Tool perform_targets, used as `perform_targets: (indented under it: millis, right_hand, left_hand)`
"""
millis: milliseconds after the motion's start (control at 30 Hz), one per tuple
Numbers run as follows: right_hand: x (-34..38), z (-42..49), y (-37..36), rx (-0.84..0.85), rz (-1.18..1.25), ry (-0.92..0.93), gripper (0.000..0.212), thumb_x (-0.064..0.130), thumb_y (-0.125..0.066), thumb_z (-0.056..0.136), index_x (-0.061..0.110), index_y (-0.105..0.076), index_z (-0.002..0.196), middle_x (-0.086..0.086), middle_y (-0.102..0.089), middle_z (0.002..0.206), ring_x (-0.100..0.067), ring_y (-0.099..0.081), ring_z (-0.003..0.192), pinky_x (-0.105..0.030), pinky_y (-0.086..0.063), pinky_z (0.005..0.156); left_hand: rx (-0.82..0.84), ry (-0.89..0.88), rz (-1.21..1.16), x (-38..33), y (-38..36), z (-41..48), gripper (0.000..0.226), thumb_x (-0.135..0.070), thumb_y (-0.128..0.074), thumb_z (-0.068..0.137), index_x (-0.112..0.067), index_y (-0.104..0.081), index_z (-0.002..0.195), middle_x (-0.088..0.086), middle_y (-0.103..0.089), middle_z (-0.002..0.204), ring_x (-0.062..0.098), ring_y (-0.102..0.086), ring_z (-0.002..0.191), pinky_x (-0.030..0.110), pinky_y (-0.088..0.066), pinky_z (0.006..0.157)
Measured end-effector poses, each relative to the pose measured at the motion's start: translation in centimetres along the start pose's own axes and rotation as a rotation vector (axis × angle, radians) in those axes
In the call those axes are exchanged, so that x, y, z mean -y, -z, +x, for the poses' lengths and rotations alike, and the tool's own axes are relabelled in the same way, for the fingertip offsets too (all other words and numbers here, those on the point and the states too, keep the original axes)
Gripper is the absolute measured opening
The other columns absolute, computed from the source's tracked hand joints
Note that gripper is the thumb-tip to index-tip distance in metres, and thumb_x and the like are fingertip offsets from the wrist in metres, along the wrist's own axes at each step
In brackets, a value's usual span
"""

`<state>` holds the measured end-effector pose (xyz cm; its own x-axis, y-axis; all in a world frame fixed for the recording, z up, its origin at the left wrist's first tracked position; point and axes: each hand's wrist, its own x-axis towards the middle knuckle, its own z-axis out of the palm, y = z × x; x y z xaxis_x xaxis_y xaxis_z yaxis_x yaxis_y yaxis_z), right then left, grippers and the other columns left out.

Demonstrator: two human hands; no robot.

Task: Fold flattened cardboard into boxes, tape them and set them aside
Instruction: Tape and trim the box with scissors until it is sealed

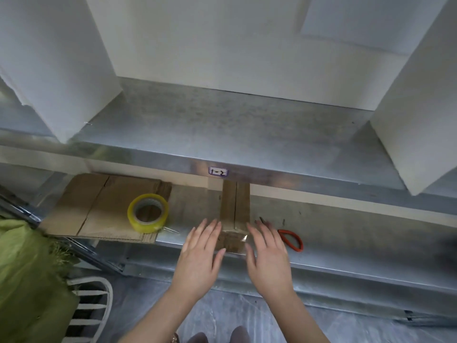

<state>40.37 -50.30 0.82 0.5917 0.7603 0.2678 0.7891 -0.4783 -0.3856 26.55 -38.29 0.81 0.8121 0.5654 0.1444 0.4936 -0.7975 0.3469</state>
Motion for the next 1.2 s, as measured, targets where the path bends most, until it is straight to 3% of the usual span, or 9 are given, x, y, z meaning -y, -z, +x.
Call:
perform_targets:
  millis: [167, 267, 367, 467, 633, 800, 967, 1100, 1200]
  right_hand:
    - [-0.8, 0.9, 0.1, 0.143, 0.239, -0.059, 0.046, 0.022, -0.055, 0.093, 0.021, -0.048, 0.139, -0.003, -0.059, 0.132, -0.021, -0.054, 0.122, -0.029, -0.043, 0.1]
    - [-0.7, 0.9, 0.1, 0.228, 0.338, -0.107, 0.059, 0.013, -0.059, 0.088, 0.026, -0.039, 0.142, 0.0, -0.065, 0.12, -0.016, -0.061, 0.111, -0.024, -0.048, 0.086]
    - [-0.7, 0.7, -0.1, 0.28, 0.538, -0.184, 0.064, 0.005, -0.056, 0.084, 0.032, -0.039, 0.139, 0.007, -0.066, 0.113, -0.006, -0.063, 0.108, -0.019, -0.049, 0.092]
    - [-1.3, 1.5, 0.6, 0.326, 0.647, -0.254, 0.055, 0.008, -0.056, 0.086, 0.038, -0.042, 0.129, 0.006, -0.067, 0.104, -0.002, -0.065, 0.098, -0.025, -0.051, 0.094]
    - [-1.3, 3.0, 0.1, 0.296, 0.483, -0.232, 0.05, 0.044, -0.068, 0.083, 0.041, -0.047, 0.128, 0.007, -0.071, 0.09, -0.003, -0.068, 0.083, -0.022, -0.055, 0.079]
    - [0.0, 2.5, -1.6, 0.061, 0.306, -0.194, 0.041, 0.04, -0.065, 0.086, 0.032, -0.052, 0.124, 0.004, -0.073, 0.079, -0.013, -0.07, 0.07, -0.031, -0.055, 0.063]
    - [0.0, 2.1, -2.5, 0.037, 0.261, -0.148, 0.048, 0.037, -0.064, 0.086, 0.034, -0.042, 0.129, 0.001, -0.073, 0.09, -0.019, -0.071, 0.076, -0.034, -0.056, 0.061]
    - [-1.7, 2.7, -0.3, 0.351, 0.268, -0.101, 0.073, 0.018, -0.056, 0.078, 0.039, -0.03, 0.143, -0.001, -0.069, 0.113, -0.022, -0.066, 0.101, -0.035, -0.055, 0.079]
    - [-2.9, 4.0, 1.0, 0.386, 0.15, -0.014, 0.072, 0.01, -0.059, 0.08, 0.042, -0.037, 0.141, 0.003, -0.068, 0.116, -0.018, -0.065, 0.103, -0.033, -0.055, 0.081]
  left_hand:
    - [0.032, 0.163, -0.184, -0.4, -1.1, -0.1, 0.068, -0.059, -0.018, 0.093, -0.026, -0.014, 0.152, -0.013, -0.019, 0.156, 0.0, -0.003, 0.143, 0.024, 0.0, 0.115]
    - [0.052, 0.281, -0.53, -1.1, -1.3, 0.0, 0.063, -0.048, -0.04, 0.098, -0.032, -0.014, 0.152, -0.013, -0.027, 0.153, 0.003, -0.022, 0.141, 0.025, -0.019, 0.115]
    - [0.055, 0.366, -0.721, -1.2, -1.3, -0.1, 0.06, -0.048, -0.042, 0.096, -0.038, -0.019, 0.15, -0.012, -0.041, 0.147, 0.005, -0.041, 0.133, 0.027, -0.033, 0.11]
    - [0.056, 0.315, -0.65, -0.6, -0.4, 0.5, 0.052, -0.051, -0.043, 0.094, -0.043, -0.029, 0.143, -0.01, -0.055, 0.135, 0.005, -0.049, 0.125, 0.024, -0.041, 0.099]
    - [0.017, 0.175, -0.376, 0.5, 1.1, 3.1, 0.05, -0.042, -0.06, 0.09, -0.035, -0.044, 0.137, 0.0, -0.068, 0.11, 0.013, -0.062, 0.106, 0.024, -0.046, 0.082]
    - [-0.085, 0.053, -0.227, 0.9, -1.0, 3.8, 0.032, -0.025, -0.069, 0.085, -0.02, -0.06, 0.115, 0.002, -0.068, 0.092, 0.02, -0.065, 0.084, 0.031, -0.053, 0.07]
    - [-0.114, -0.013, -0.181, 0.8, -1.2, 3.9, 0.034, -0.021, -0.069, 0.084, -0.017, -0.06, 0.116, 0.003, -0.067, 0.098, 0.021, -0.064, 0.089, 0.031, -0.053, 0.074]
    - [0.193, 0.012, -0.345, 3.0, 1.4, 4.8, 0.051, -0.022, -0.053, 0.089, -0.034, -0.044, 0.138, 0.001, -0.063, 0.115, 0.014, -0.06, 0.102, 0.027, -0.048, 0.089]
    - [0.45, -0.069, -0.352, 4.6, 3.4, 6.2, 0.067, -0.012, -0.057, 0.088, -0.049, -0.036, 0.14, -0.007, -0.062, 0.113, 0.006, -0.062, 0.095, 0.023, -0.051, 0.089]
